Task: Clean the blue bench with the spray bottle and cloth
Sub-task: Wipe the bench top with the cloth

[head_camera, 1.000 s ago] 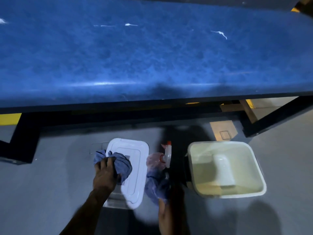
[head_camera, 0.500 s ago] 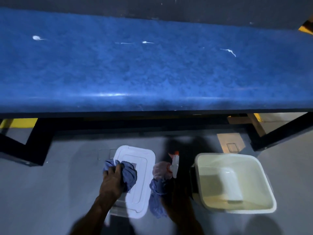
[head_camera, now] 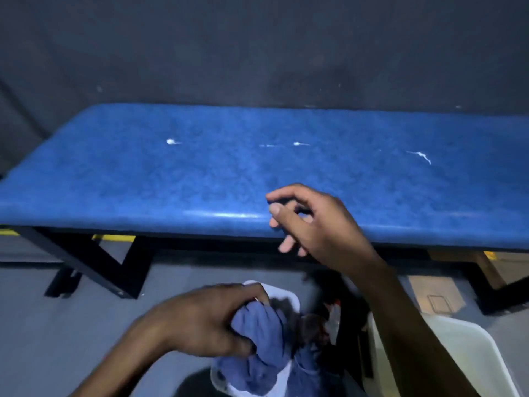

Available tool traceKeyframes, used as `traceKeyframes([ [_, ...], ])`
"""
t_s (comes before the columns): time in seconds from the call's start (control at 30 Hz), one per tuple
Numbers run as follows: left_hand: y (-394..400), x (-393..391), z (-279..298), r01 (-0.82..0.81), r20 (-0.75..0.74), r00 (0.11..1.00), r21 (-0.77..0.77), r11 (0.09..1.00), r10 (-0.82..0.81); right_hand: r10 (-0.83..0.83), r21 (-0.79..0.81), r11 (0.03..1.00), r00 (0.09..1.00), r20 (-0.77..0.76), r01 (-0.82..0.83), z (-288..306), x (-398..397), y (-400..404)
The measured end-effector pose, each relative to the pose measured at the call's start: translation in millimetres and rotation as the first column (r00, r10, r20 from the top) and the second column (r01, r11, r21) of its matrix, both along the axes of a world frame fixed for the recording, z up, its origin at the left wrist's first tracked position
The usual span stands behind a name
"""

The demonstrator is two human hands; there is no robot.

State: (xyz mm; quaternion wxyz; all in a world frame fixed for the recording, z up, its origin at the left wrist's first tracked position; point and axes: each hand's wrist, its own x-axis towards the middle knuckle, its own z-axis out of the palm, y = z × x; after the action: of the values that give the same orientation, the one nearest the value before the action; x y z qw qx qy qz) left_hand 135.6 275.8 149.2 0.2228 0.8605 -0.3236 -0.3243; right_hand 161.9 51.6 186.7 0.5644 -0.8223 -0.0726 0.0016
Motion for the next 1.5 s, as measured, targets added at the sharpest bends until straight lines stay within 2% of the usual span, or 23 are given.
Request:
traceKeyframes([
  [0.1,46,4,70,-0.221,-0.001,0.973,-0.278,0.935,0.230,-0.077,-0.235,0.958,0.939,0.335,0.163,8,23,17],
  [0.17,73,16,98,-0.349,0.090,0.906,-0.395,0.850,0.413,-0.003,-0.368,0.910,0.892,0.452,0.190,11,42,30],
  [0.23,91,37,114,-0.439,0.223,0.788,-0.448,0.779,0.573,0.123,-0.519,0.844,0.894,0.432,0.135,7,65,43],
  [0.3,100,63,120,-0.542,0.331,0.639,-0.447,0.712,0.694,0.205,-0.635,0.770,0.921,0.332,0.058,1,82,57],
  [0.4,102,105,103,-0.637,0.509,0.444,-0.399,0.659,0.737,0.254,-0.726,0.687,0.938,0.238,-0.002,-6,96,68],
  [0.43,101,118,92,-0.664,0.529,0.416,-0.379,0.644,0.740,0.253,-0.736,0.677,0.940,0.228,-0.004,-7,98,69],
  [0.53,91,157,62,-0.727,0.520,0.404,-0.317,0.609,0.752,0.245,-0.747,0.665,0.942,0.230,0.010,-9,98,68],
  [0.63,78,189,50,-0.739,0.510,0.353,-0.362,0.568,0.785,0.228,-0.737,0.674,0.936,0.267,0.046,-12,99,69],
  [0.7,66,208,50,-0.729,0.507,0.358,-0.373,0.574,0.784,0.211,-0.725,0.685,0.933,0.292,0.072,-14,100,69],
  [0.87,52,213,53,-0.584,0.627,0.568,-0.149,0.798,0.533,0.152,-0.678,0.725,0.933,0.326,0.119,-18,99,67],
  [0.97,80,188,50,-0.456,0.648,0.601,-0.203,0.866,0.468,0.149,-0.692,0.708,0.929,0.340,0.140,-19,96,66],
  [1.03,102,182,49,-0.458,0.630,0.567,-0.295,0.838,0.531,0.172,-0.720,0.680,0.925,0.338,0.137,-20,94,68],
  [1.13,110,215,53,-0.626,0.584,0.444,-0.341,0.701,0.680,0.174,-0.732,0.665,0.923,0.344,0.147,-20,95,72],
  [1.2,96,245,53,-0.677,0.548,0.448,-0.309,0.668,0.707,0.163,-0.725,0.670,0.922,0.352,0.159,-19,96,73],
  [1.27,74,258,54,-0.613,0.563,0.527,-0.268,0.743,0.637,0.156,-0.721,0.673,0.921,0.356,0.165,-19,96,73],
  [1.37,60,231,58,-0.431,0.623,0.616,-0.245,0.869,0.482,0.163,-0.724,0.670,0.920,0.357,0.162,-19,93,72],
  [1.43,77,207,61,-0.376,0.613,0.651,-0.253,0.891,0.448,0.168,-0.724,0.671,0.919,0.357,0.159,-21,93,71],
  [1.5,98,207,61,-0.413,0.588,0.652,-0.255,0.874,0.479,0.164,-0.723,0.670,0.916,0.366,0.169,-22,94,72],
])
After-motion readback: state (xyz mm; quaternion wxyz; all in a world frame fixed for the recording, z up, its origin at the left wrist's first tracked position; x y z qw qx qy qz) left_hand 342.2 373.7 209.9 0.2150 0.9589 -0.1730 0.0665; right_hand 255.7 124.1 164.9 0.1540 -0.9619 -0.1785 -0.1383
